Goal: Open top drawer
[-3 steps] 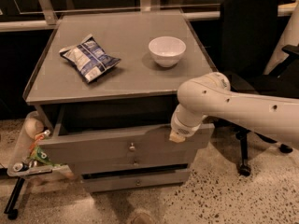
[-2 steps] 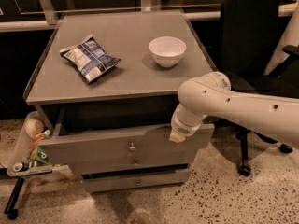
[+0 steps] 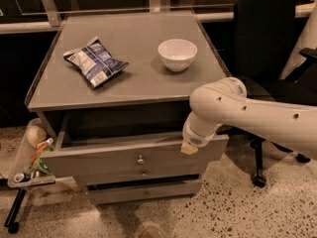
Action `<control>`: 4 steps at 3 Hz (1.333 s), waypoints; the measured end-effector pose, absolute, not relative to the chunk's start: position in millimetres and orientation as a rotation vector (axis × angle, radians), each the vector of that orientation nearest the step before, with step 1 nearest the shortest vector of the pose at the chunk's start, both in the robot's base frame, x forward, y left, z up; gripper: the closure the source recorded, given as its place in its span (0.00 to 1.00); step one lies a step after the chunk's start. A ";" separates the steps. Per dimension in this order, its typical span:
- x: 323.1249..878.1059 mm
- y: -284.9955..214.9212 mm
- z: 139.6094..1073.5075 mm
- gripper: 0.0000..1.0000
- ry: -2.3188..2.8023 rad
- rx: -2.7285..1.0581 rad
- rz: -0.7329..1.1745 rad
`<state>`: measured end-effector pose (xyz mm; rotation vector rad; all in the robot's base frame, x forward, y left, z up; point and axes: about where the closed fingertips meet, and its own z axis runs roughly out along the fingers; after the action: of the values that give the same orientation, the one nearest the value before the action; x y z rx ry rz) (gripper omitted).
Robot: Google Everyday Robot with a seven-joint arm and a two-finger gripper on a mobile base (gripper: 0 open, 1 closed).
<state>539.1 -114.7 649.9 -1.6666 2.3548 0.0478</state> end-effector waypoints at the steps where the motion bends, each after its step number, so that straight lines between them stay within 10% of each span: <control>1: 530.0 -117.3 649.0 1.00 2.376 -1.658 0.046; 4: 520.3 -119.1 651.2 1.00 2.398 -1.650 0.048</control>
Offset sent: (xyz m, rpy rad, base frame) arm -0.1660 -0.0545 0.0093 -0.1158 0.1701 -0.1697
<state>520.3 -119.1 651.2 -1.6504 2.3980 0.0483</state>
